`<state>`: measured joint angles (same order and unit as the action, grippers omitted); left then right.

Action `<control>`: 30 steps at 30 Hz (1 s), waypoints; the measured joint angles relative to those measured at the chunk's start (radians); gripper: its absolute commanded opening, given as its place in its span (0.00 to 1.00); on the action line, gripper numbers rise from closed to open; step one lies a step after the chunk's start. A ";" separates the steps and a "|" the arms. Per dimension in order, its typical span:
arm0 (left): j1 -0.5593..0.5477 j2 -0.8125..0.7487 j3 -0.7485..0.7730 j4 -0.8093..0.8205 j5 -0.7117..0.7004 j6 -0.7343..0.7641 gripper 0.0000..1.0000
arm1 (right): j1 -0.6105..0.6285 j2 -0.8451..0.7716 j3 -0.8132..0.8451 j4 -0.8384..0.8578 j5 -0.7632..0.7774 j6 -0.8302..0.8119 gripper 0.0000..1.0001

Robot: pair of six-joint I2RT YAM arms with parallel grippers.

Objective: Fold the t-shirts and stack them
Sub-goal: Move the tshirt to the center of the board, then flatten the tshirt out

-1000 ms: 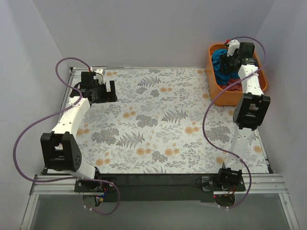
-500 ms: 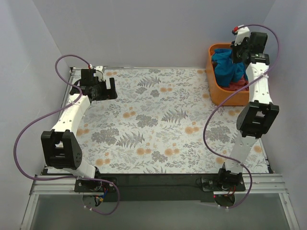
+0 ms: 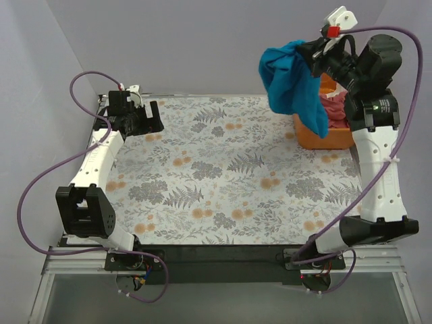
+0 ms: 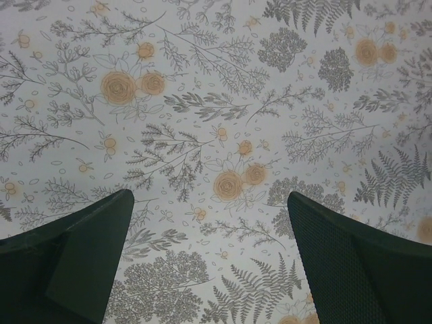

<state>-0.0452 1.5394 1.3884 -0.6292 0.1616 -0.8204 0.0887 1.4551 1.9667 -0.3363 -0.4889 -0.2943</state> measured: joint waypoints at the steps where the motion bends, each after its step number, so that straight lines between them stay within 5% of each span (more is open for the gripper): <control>1: 0.008 0.000 0.008 0.000 0.006 -0.005 0.98 | 0.048 -0.017 -0.002 0.010 0.002 -0.001 0.01; 6: 0.039 0.006 0.055 -0.010 0.018 -0.014 0.98 | 0.218 -0.080 -0.038 0.058 0.024 -0.003 0.01; 11: 0.043 0.005 0.066 -0.017 0.026 -0.012 0.98 | 0.329 -0.164 -0.254 0.103 0.039 -0.002 0.06; 12: 0.043 0.004 0.064 -0.018 0.031 -0.008 0.98 | 0.343 -0.177 -0.315 0.108 0.037 0.004 0.38; 14: 0.043 -0.009 0.046 -0.020 0.047 0.007 0.98 | 0.362 -0.203 -0.453 0.118 0.037 0.022 0.67; 16: 0.043 -0.033 0.017 -0.027 0.071 0.034 0.98 | 0.369 -0.208 -0.580 0.111 0.065 0.039 0.79; 19: 0.043 -0.073 -0.027 -0.060 0.121 0.094 0.98 | 0.336 -0.193 -0.712 0.032 0.127 0.042 0.81; 27: 0.040 -0.089 -0.174 -0.173 0.367 0.279 0.97 | 0.234 -0.056 -0.720 -0.198 0.055 -0.008 0.87; 30: 0.016 -0.045 -0.218 -0.185 0.412 0.301 0.88 | 0.246 -0.006 -0.758 -0.231 0.021 -0.029 0.82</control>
<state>-0.0288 1.4948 1.1702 -0.8143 0.5732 -0.5190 0.3347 1.4490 1.2087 -0.5674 -0.4683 -0.3237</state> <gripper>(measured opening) 0.953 0.863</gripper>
